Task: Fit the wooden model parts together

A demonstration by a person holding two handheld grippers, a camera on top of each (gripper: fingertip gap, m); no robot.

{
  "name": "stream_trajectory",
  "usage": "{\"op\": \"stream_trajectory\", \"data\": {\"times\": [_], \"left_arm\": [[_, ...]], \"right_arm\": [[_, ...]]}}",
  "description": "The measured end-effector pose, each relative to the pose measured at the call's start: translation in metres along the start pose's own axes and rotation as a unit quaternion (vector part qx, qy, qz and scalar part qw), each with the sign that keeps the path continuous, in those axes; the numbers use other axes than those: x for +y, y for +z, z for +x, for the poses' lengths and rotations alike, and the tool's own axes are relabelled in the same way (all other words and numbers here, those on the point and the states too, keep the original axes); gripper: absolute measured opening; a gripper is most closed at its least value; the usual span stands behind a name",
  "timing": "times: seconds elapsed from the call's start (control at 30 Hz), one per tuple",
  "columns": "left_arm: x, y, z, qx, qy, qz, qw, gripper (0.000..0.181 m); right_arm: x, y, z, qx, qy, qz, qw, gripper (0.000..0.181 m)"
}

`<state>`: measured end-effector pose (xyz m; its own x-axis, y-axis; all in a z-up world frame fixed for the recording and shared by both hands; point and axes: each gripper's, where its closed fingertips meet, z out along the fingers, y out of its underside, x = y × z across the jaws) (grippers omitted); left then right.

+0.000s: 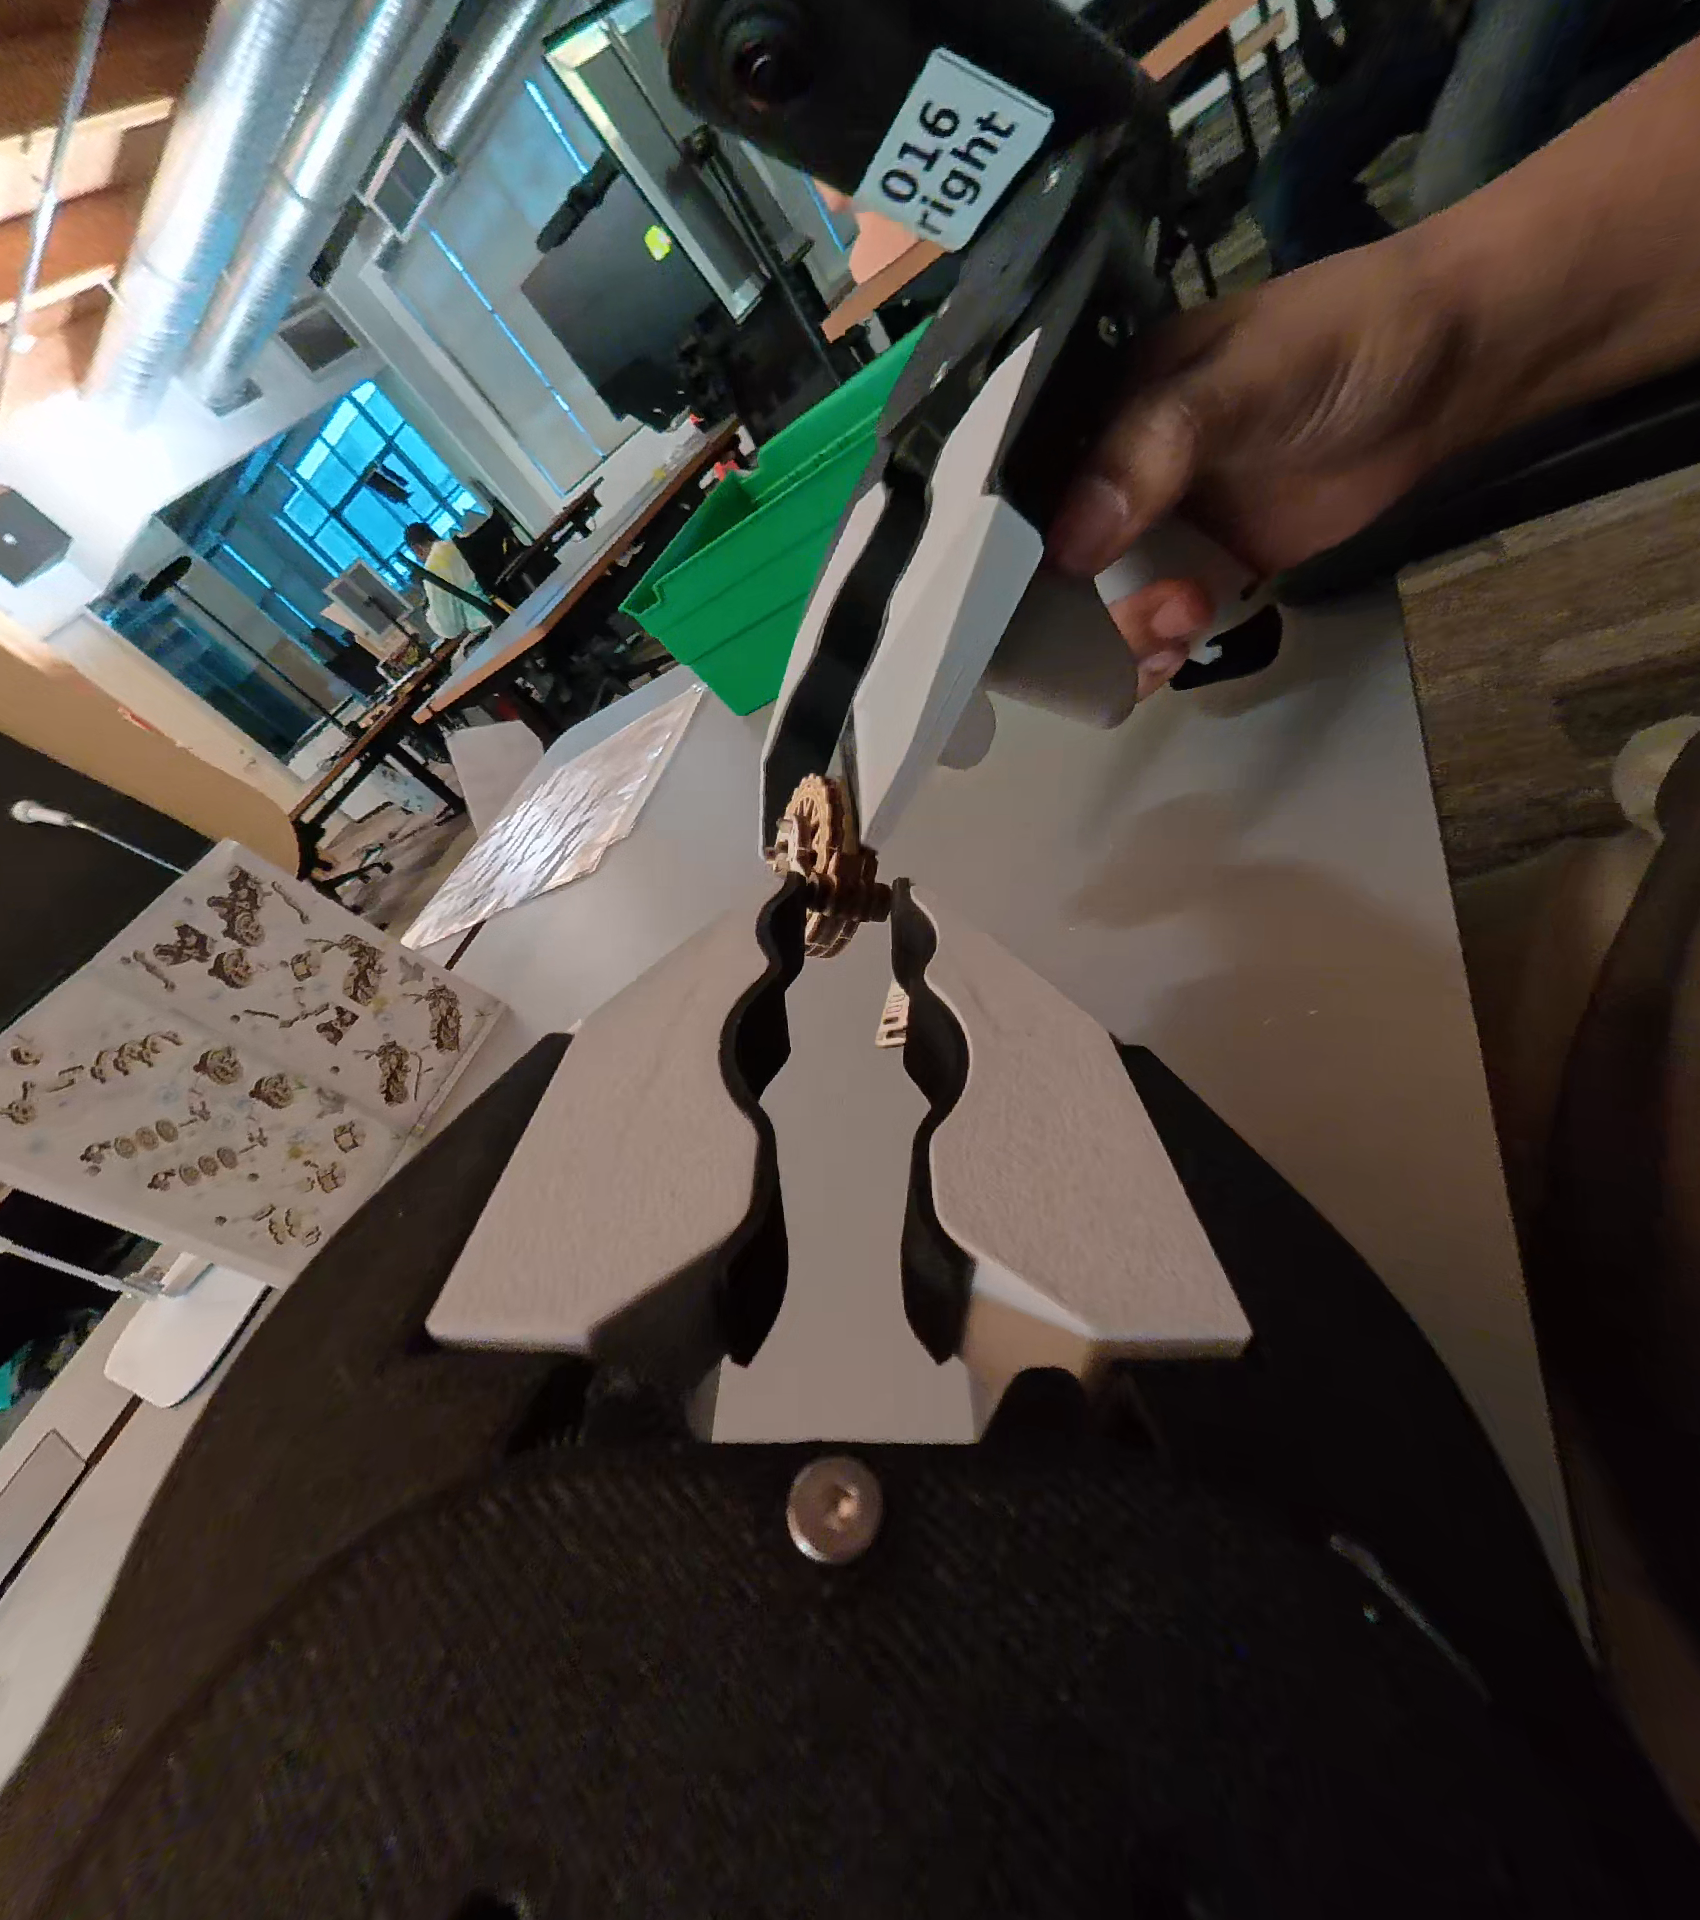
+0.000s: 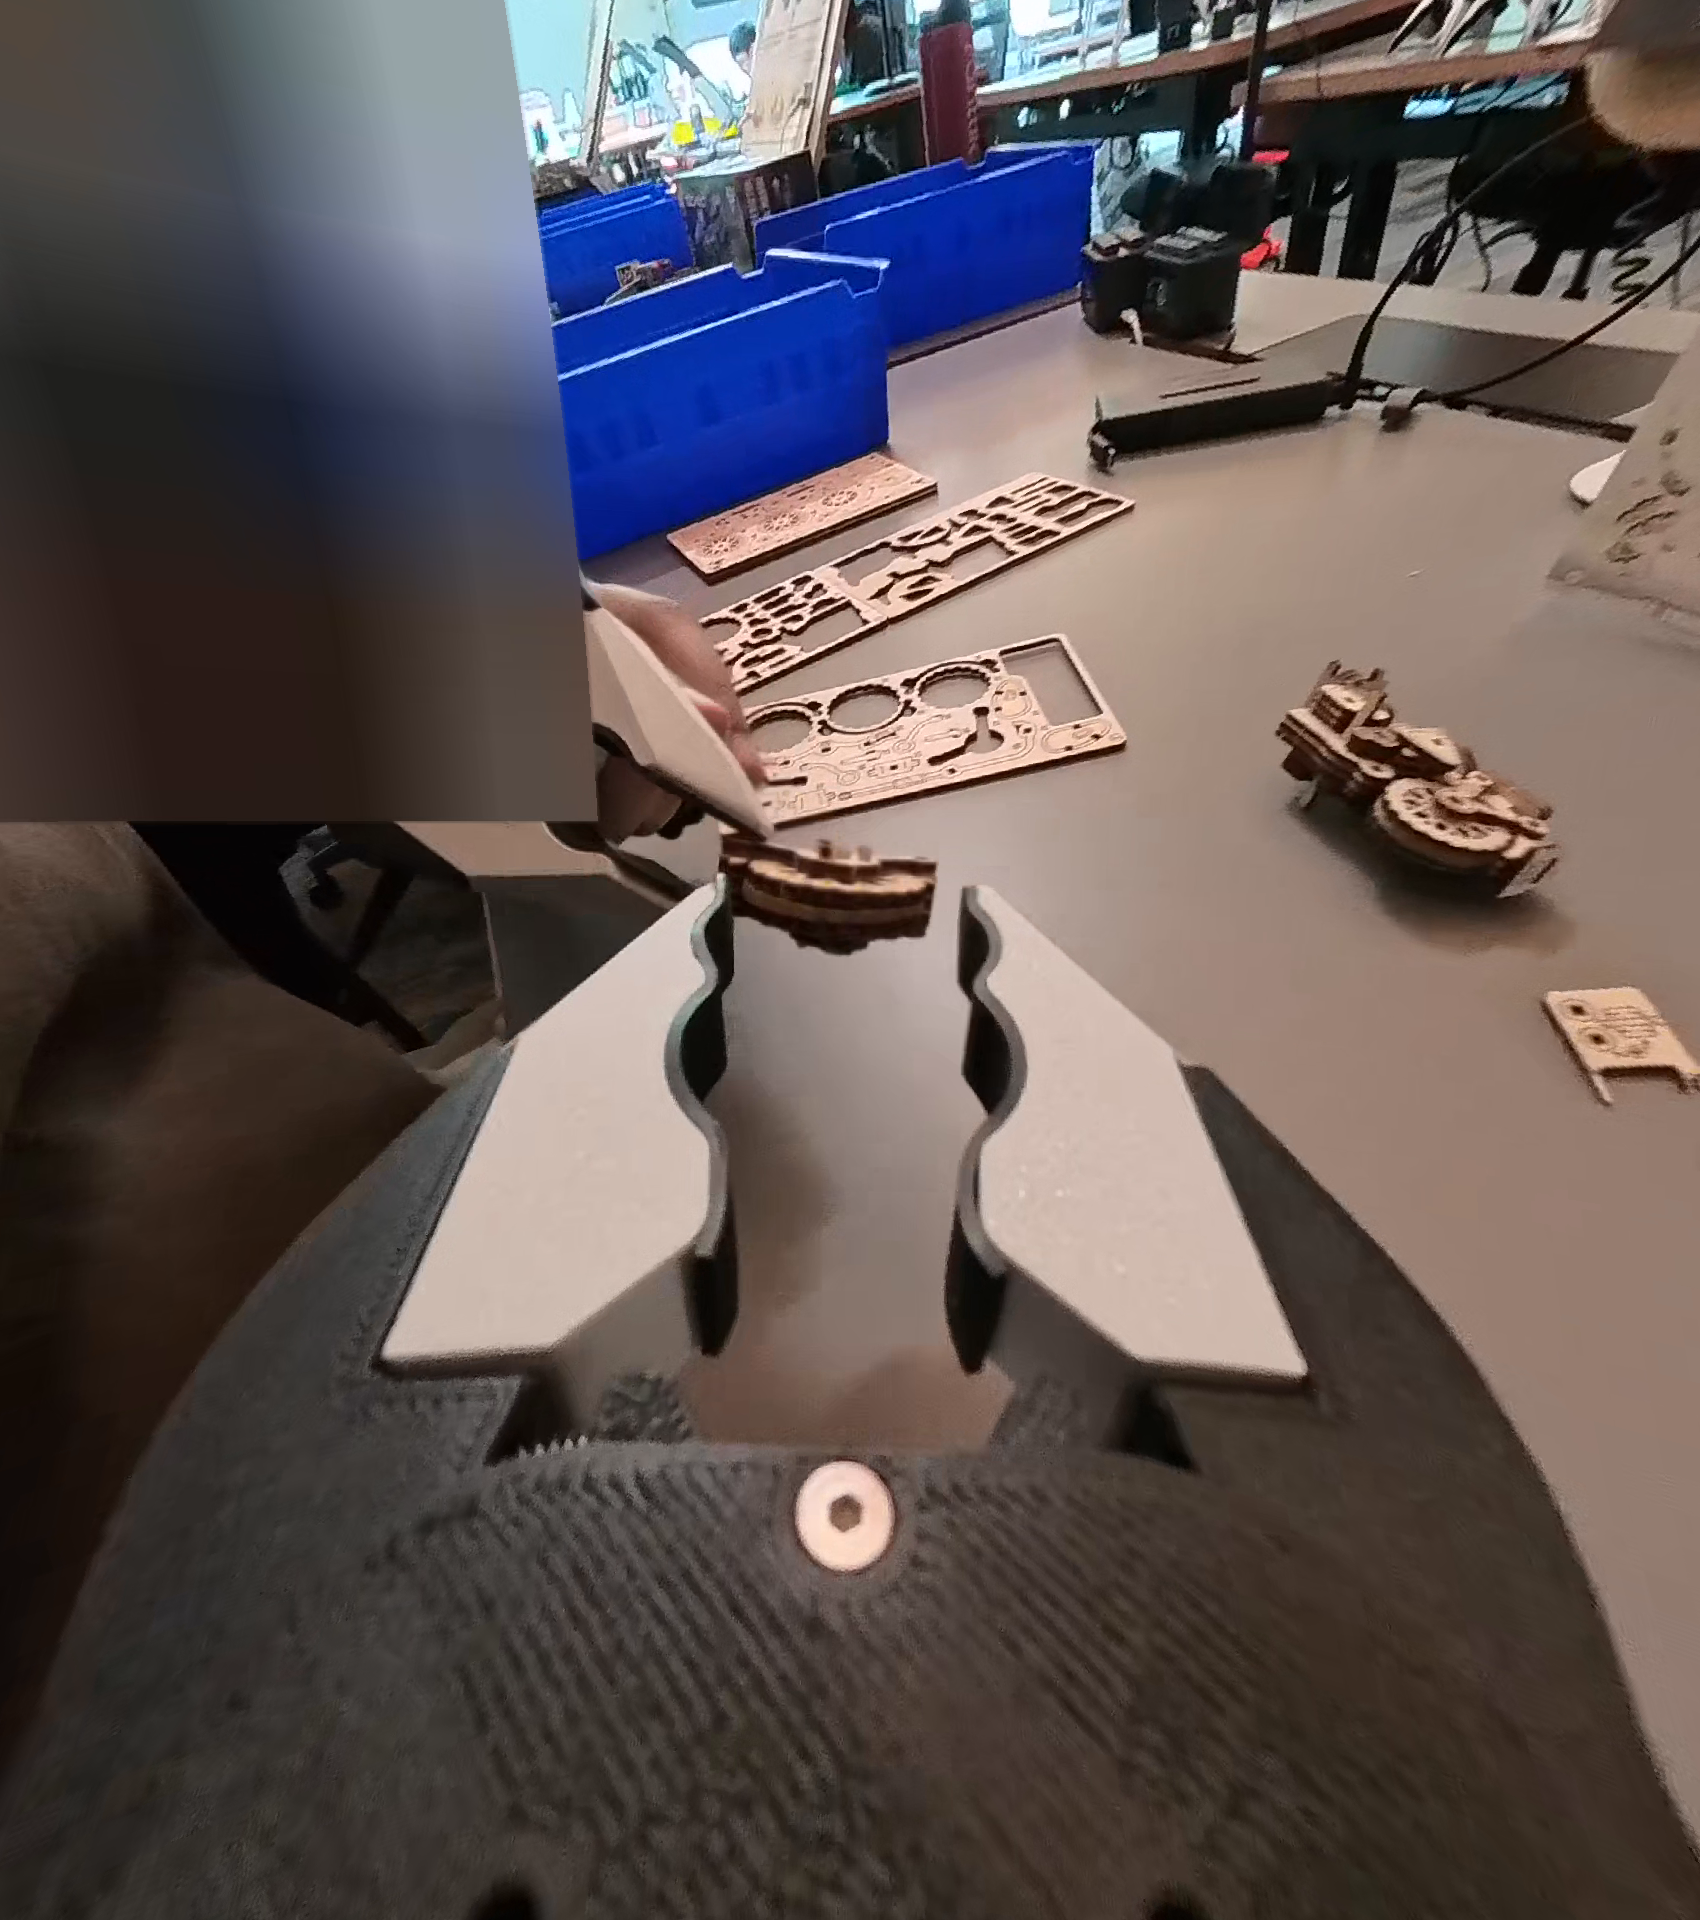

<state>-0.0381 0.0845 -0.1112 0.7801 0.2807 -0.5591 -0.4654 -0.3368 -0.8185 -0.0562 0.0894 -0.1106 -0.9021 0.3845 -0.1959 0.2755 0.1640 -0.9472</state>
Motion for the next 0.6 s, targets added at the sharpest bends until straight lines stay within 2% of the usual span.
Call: {"op": "stream_trajectory", "data": {"times": [0.07,0.23,0.33,0.4,0.47,0.5,0.53,0.6], "left_arm": [[0.001,0.0,0.001,-0.001,0.006,-0.003,1.0,0.014],[0.0,0.001,0.0,-0.005,-0.025,0.005,1.0,0.015],[-0.003,0.001,-0.005,-0.004,-0.11,0.027,0.994,0.024],[-0.006,0.0,-0.01,0.016,-0.196,0.04,0.98,0.033],[-0.006,-0.001,-0.019,0.038,-0.309,0.057,0.948,0.037],[-0.006,-0.001,-0.02,0.063,-0.378,0.065,0.921,0.037],[-0.007,-0.001,-0.019,0.1,-0.453,0.074,0.883,0.038],[-0.02,-0.004,-0.019,0.185,-0.588,0.113,0.779,0.039]], "right_arm": [[0.002,0.001,-0.003,-0.01,0.002,-0.003,1.0,0.034],[-0.002,-0.002,-0.001,-0.008,-0.006,0.009,1.0,0.033],[-0.008,-0.007,0.003,0.015,-0.049,0.021,0.998,0.033],[-0.01,-0.009,0.005,0.038,-0.09,0.02,0.995,0.033],[-0.015,-0.011,0.002,0.055,-0.146,0.029,0.987,0.033],[-0.018,-0.012,-0.001,0.063,-0.178,0.034,0.982,0.033],[-0.02,-0.012,-0.004,0.069,-0.21,0.038,0.974,0.033],[-0.025,-0.012,-0.014,0.079,-0.273,0.052,0.957,0.033]]}}
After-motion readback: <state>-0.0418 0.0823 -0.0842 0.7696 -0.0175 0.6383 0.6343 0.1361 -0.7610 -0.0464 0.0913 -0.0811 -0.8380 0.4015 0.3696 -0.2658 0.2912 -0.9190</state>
